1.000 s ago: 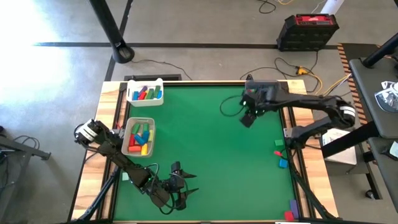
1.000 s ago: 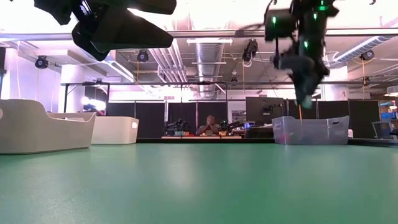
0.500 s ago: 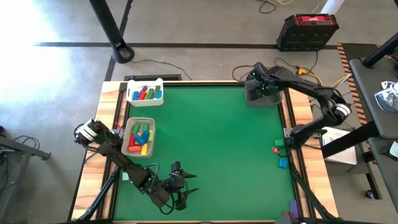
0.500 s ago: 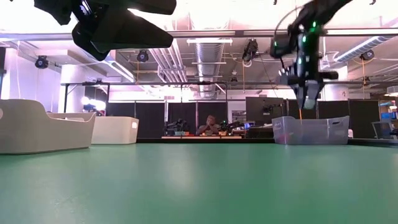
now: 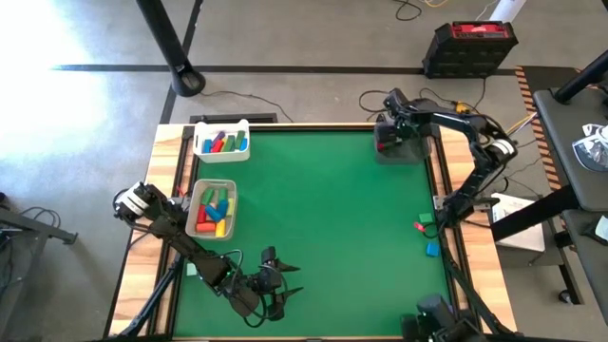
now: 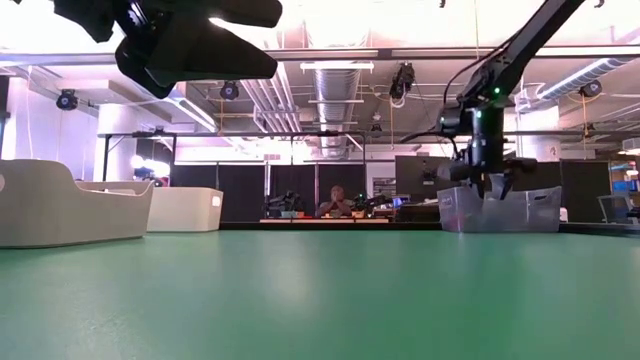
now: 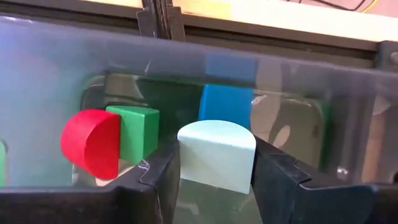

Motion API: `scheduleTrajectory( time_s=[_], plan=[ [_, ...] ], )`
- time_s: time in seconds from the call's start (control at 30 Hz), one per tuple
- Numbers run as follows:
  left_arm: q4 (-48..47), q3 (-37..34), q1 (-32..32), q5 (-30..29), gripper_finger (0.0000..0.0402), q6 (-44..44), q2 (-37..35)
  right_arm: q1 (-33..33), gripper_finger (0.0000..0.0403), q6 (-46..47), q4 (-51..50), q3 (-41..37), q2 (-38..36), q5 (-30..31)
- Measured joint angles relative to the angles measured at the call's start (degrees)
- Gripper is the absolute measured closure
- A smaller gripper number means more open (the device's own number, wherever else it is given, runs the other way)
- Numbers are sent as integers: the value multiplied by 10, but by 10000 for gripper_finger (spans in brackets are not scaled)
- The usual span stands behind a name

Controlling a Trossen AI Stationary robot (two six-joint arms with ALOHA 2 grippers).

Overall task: Sort blocks by size
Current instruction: Put the white half circle block into the black bin, then put the green half circle block into the black bin

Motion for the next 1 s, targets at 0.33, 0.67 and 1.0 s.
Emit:
scheduleTrajectory(
  time_s=[0.33, 0.67, 1.0],
  plan=[
    [-4, 0, 0, 0, 169, 0, 0, -4, 198, 32, 23, 0, 16, 26],
    [-3, 0, 0, 1, 169, 0, 0, 62, 151, 32, -76, 0, -70, 40],
    [-3, 0, 0, 1, 169, 7, 0, 336, 117, 205, -332, -64, -236, -4]
  ],
)
